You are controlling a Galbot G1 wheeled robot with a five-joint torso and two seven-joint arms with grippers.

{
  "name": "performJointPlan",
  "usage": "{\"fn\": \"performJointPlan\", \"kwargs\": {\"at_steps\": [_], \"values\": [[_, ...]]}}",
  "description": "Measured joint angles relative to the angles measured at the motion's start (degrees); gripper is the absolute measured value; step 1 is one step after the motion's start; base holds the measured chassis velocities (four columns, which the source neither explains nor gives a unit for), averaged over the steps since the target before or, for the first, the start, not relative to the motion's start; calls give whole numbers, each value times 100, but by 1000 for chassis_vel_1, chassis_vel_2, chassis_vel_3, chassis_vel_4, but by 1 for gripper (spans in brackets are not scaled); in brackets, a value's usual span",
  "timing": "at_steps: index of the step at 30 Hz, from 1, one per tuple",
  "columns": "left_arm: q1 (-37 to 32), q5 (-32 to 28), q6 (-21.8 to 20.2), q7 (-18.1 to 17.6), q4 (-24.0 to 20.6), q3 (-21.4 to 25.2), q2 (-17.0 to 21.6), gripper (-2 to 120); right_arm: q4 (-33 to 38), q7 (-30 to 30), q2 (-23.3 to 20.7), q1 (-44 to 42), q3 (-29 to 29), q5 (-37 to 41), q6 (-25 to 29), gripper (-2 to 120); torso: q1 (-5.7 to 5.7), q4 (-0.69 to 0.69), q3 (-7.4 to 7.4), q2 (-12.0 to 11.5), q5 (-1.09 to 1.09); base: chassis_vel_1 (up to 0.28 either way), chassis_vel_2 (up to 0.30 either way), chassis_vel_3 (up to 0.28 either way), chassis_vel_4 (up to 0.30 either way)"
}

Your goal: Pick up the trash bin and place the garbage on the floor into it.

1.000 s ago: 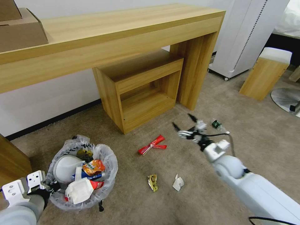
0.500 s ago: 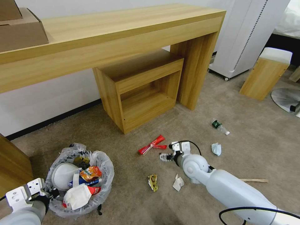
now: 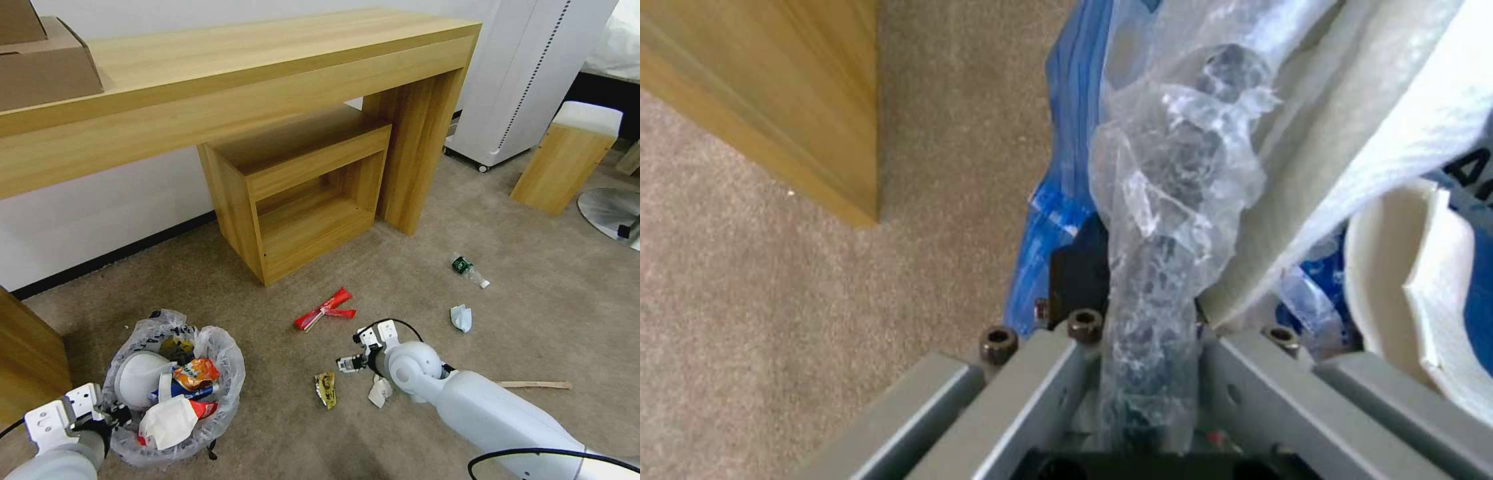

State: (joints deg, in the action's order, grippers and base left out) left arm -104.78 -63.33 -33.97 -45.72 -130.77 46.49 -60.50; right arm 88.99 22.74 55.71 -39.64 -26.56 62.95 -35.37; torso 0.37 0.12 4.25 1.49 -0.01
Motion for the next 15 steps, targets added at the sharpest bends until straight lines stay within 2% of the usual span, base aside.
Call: {"fn": "performJointPlan", "kwargs": {"at_steps": [15], "values": [[-44,162,-10,54,3,-30,-143,0,-669,-496,556,-293,-73,-637,312,100,0,1,0,0,0,0,0,0,0]]}}
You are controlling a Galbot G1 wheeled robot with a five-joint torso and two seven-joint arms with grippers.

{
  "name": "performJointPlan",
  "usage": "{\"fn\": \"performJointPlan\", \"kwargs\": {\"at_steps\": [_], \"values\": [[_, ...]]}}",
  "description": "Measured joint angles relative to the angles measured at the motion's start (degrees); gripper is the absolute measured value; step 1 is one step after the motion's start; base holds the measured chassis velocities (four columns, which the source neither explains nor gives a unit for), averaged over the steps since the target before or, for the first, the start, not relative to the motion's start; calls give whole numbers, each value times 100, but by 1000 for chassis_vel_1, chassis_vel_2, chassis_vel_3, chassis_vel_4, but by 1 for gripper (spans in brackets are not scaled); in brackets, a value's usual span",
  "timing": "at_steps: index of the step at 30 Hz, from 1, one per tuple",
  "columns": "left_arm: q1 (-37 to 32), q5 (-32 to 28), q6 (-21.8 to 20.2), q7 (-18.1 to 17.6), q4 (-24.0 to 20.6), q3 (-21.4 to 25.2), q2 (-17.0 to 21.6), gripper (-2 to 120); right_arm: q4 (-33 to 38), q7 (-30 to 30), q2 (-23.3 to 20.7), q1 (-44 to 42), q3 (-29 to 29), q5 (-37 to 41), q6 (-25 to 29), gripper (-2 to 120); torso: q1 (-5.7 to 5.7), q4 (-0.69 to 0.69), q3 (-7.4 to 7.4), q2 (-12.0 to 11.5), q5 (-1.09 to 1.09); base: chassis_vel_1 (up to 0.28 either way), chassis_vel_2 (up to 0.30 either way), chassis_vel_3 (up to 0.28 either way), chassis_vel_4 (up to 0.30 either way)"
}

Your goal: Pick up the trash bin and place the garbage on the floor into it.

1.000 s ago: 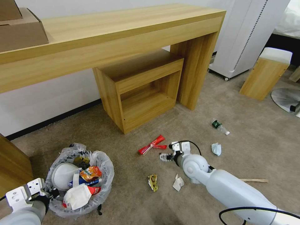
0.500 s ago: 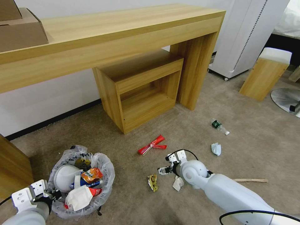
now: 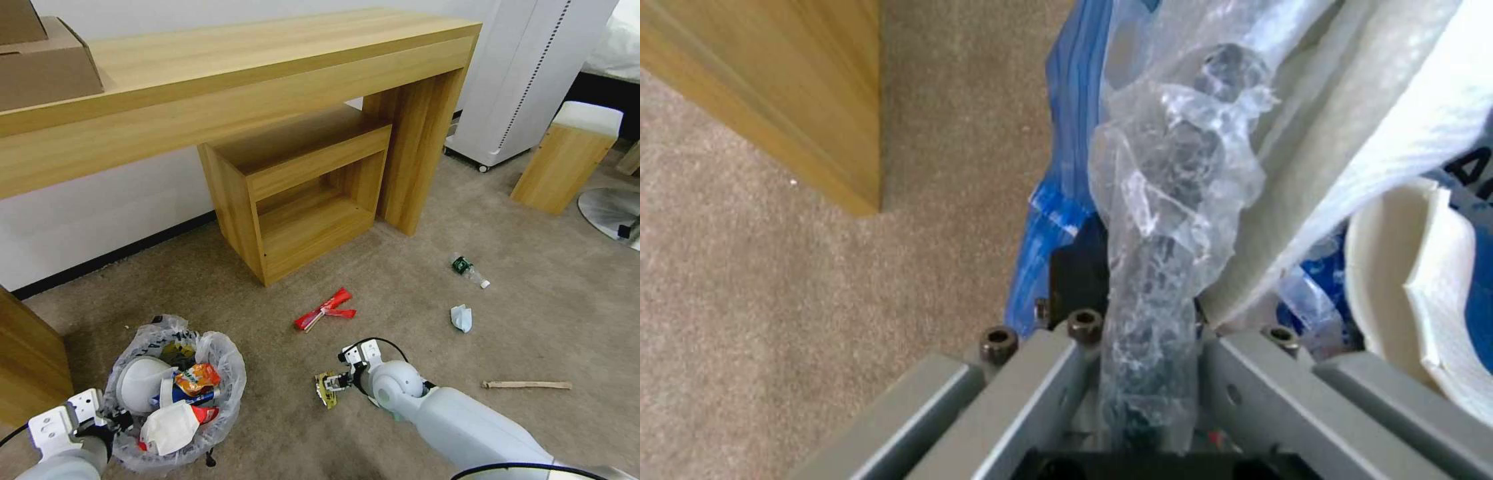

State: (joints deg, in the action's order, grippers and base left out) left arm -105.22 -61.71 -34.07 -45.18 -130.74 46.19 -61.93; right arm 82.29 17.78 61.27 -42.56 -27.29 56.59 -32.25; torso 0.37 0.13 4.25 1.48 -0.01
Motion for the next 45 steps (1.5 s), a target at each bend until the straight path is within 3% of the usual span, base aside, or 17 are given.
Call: {"fn": "performJointPlan", "kwargs": {"at_steps": [10,29,37,45], "values": [[17,29,0,19,50,-34,-9,0,-472,-232,459,-123,51,-288,250,100,0,-1,0,0,0,0,0,0,0],[86,103,5,82,140,-124,-15,0,-831,-303,618,-234,111,-537,435,100,0,-1,0,0,0,0,0,0,0],[73,151,7,106,138,-138,-40,0,-968,-353,739,-184,37,-621,533,90,1,0,0,0,1,0,0,0,0],[54,215,8,125,120,-161,-73,0,-1035,-349,774,-161,18,-693,659,70,0,0,0,0,1,0,0,0,0]]}}
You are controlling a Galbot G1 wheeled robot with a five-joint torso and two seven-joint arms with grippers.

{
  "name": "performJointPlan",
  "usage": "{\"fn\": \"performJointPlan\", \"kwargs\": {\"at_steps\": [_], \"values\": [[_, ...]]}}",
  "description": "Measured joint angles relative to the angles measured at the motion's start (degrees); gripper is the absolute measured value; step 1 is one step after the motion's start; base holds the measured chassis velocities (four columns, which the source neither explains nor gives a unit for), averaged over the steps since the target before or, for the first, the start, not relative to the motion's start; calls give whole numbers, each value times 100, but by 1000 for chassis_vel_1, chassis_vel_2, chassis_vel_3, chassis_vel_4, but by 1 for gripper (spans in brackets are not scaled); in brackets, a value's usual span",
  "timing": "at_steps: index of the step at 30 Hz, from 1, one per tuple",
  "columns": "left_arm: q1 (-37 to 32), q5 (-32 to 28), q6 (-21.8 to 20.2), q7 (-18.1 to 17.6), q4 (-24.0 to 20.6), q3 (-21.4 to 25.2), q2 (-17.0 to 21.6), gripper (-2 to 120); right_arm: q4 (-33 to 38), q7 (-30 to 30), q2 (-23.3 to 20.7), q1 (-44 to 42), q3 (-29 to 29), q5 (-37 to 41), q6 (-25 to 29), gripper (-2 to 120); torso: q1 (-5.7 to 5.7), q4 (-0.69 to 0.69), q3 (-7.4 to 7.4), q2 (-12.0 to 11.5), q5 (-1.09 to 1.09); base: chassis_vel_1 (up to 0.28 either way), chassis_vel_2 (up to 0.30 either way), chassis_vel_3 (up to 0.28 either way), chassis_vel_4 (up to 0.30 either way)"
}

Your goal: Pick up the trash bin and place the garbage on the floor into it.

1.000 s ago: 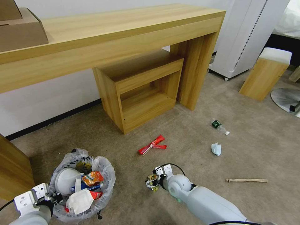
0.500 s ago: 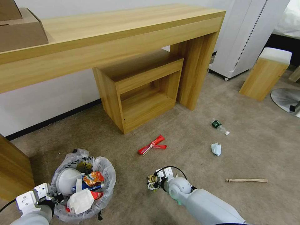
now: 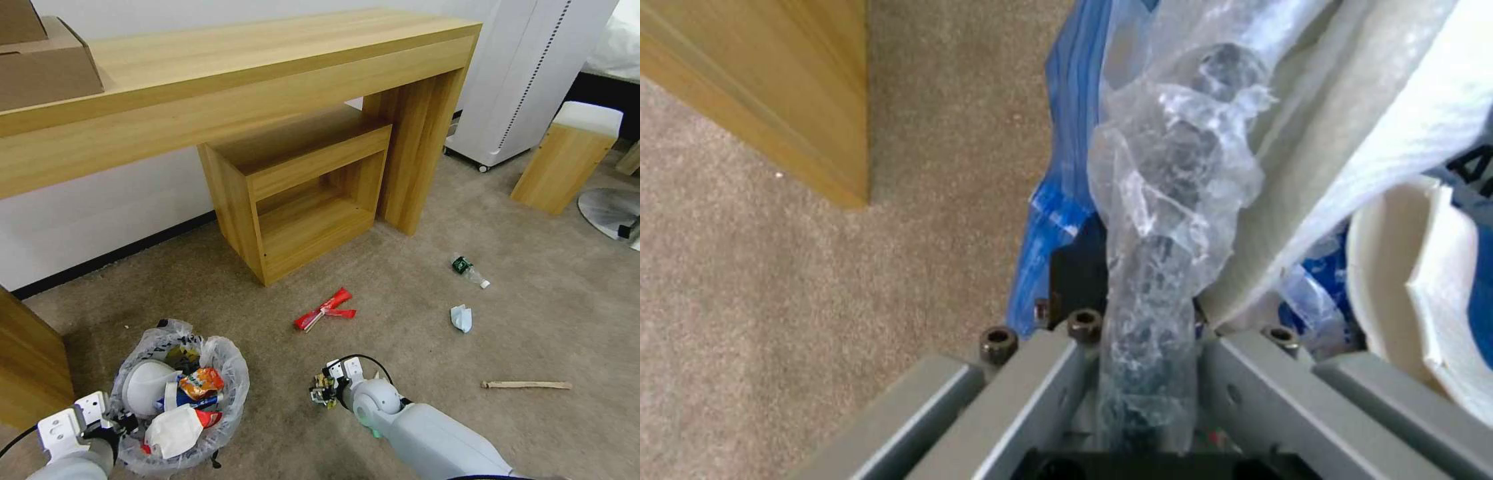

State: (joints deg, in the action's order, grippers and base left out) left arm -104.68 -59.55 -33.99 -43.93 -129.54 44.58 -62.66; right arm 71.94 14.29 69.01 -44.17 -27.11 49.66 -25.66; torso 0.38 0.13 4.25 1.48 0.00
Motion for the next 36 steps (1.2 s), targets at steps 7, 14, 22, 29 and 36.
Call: {"fn": "performJointPlan", "kwargs": {"at_steps": [7,14,22,29,36], "values": [[14,16,9,3,-10,-15,12,0,30,31,-88,-41,27,-34,112,40,0,0,0,0,0,0,0,0,0],[1,86,28,15,-61,-52,-1,0,151,84,-258,-42,103,-18,154,18,0,0,0,0,1,0,0,0,0],[-23,67,34,6,-106,-54,2,0,343,108,-481,-1,177,54,174,0,0,-1,0,0,1,0,0,0,0],[-108,-223,-51,-74,-314,-3,42,0,842,147,-779,-137,533,101,171,0,1,0,0,0,1,0,0,0,0],[-244,-540,-132,-171,-501,148,169,0,1433,-440,-1112,-303,1193,-512,942,0,0,1,0,0,0,0,0,0,0]]}}
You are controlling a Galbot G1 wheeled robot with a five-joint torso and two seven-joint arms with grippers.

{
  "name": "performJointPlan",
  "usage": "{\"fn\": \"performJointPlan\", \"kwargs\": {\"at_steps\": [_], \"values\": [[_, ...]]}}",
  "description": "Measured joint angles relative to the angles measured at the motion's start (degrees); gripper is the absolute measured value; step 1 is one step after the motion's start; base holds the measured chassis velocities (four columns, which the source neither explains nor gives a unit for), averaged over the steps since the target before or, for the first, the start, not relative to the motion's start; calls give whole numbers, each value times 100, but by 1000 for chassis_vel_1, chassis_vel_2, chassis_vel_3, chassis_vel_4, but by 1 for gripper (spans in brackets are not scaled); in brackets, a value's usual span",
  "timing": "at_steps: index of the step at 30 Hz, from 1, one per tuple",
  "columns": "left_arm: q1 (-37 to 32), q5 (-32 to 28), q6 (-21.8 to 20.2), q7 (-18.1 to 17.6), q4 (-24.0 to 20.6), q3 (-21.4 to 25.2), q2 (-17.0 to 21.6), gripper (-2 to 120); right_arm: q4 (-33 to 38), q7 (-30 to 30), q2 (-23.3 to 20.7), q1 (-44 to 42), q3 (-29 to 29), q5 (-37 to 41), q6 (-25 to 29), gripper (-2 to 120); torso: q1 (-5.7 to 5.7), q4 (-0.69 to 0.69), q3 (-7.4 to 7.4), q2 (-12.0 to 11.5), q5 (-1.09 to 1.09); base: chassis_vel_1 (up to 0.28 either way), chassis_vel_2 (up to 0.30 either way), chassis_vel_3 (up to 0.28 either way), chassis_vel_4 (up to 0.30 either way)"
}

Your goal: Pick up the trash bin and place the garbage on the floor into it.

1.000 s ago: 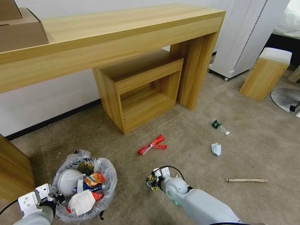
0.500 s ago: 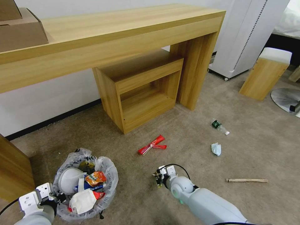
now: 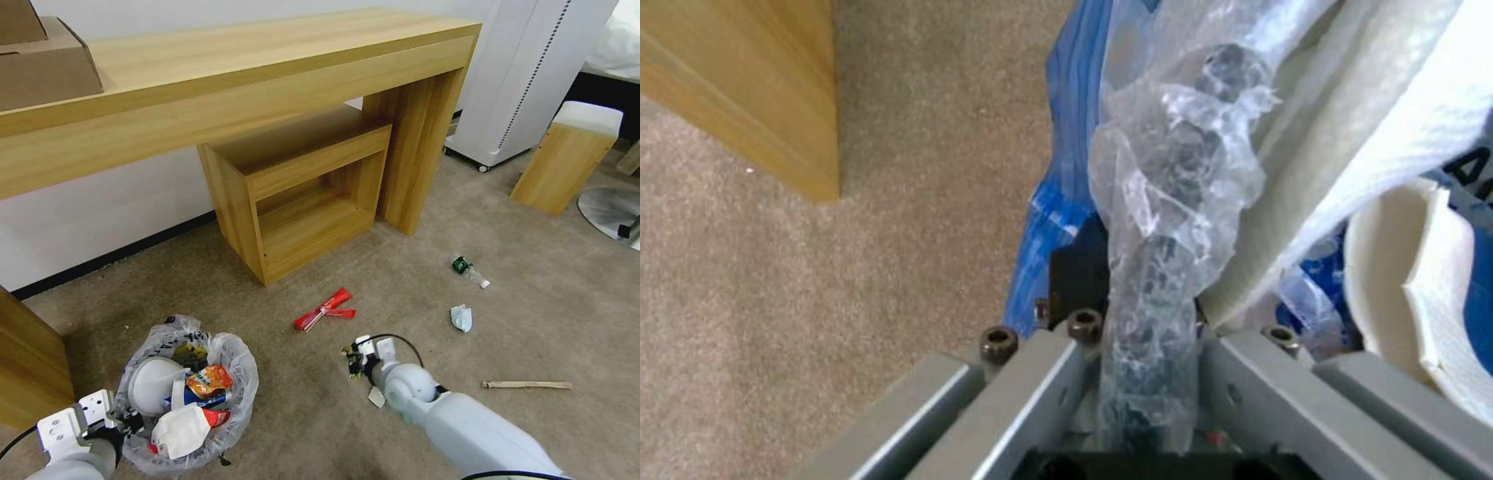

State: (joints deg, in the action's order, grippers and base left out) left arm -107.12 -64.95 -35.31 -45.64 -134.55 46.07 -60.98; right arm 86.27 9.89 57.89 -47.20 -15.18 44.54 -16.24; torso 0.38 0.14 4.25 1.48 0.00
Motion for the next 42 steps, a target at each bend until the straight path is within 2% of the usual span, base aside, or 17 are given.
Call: {"fn": "performJointPlan", "kwargs": {"at_steps": [2,3,5,6,7,9,10,11,13,18,21,27,34,36,39,40,42], "values": [[-27,-83,-25,-17,-49,30,28,0,40,-459,-24,27,119,-349,708,0,0,0,0,0,0,0,0,0,0],[-27,-83,-25,-17,-49,30,28,0,40,-459,-24,27,119,-349,708,0,0,0,0,0,0,0,0,0,0],[-54,-158,-77,-41,-82,44,56,0,-78,-1714,31,286,201,-628,2265,0,0,0,0,0,-1,0,0,0,0],[-54,-158,-77,-41,-82,44,56,0,-78,-1714,31,286,201,-628,2265,0,0,0,0,0,-1,0,0,0,0],[-61,-205,-93,-55,-96,46,72,0,-90,-2258,92,476,165,-479,2848,0,0,-2,0,0,-1,0,0,0,0],[-68,-299,-107,-73,-126,67,110,0,8,-3052,164,730,84,53,3266,0,0,-2,0,0,-1,0,0,0,0],[-68,-299,-107,-73,-126,67,110,0,8,-3052,164,730,84,53,3266,0,0,-2,0,0,-1,0,0,0,0],[-67,-404,-113,-111,-155,87,157,0,111,-3603,212,892,23,400,3331,0,0,-2,0,0,-1,0,0,0,0],[-61,-587,-125,-190,-224,129,251,0,298,-4302,294,1206,-228,970,3267,0,0,-2,0,0,-2,0,0,0,0],[-91,-755,-128,-268,-305,192,360,0,527,-4580,365,1621,-870,1615,3041,0,0,-2,0,0,-1,0,0,0,0],[-124,-825,-138,-287,-322,247,420,0,709,-4352,491,1989,-1690,2085,2863,0,0,-2,0,0,-2,0,0,0,0],[-128,-849,-138,-300,-349,265,400,0,650,-4144,813,2105,-2376,2170,2770,0,0,-1,0,0,-1,0,0,0,0],[-214,-776,-127,-314,-371,289,294,0,461,-3851,1014,2051,-2820,1904,2782,0,0,-1,0,0,-1,0,0,0,0],[-233,-745,-127,-312,-377,291,270,0,462,-3837,995,2029,-2845,1861,2755,4,0,-2,0,0,-1,0,0,0,0],[-241,-692,-127,-297,-396,280,215,0,508,-3914,884,1984,-2883,1849,2586,18,-1,1,0,0,-1,0,0,0,0],[-241,-692,-127,-297,-396,280,215,0,508,-3914,884,1984,-2883,1849,2586,18,-1,1,0,0,-1,0,0,0,0],[-265,-644,-130,-272,-415,268,167,0,524,-3922,833,1956,-2918,1814,2527,28,-1,0,0,0,-1,0,0,0,0]]}}
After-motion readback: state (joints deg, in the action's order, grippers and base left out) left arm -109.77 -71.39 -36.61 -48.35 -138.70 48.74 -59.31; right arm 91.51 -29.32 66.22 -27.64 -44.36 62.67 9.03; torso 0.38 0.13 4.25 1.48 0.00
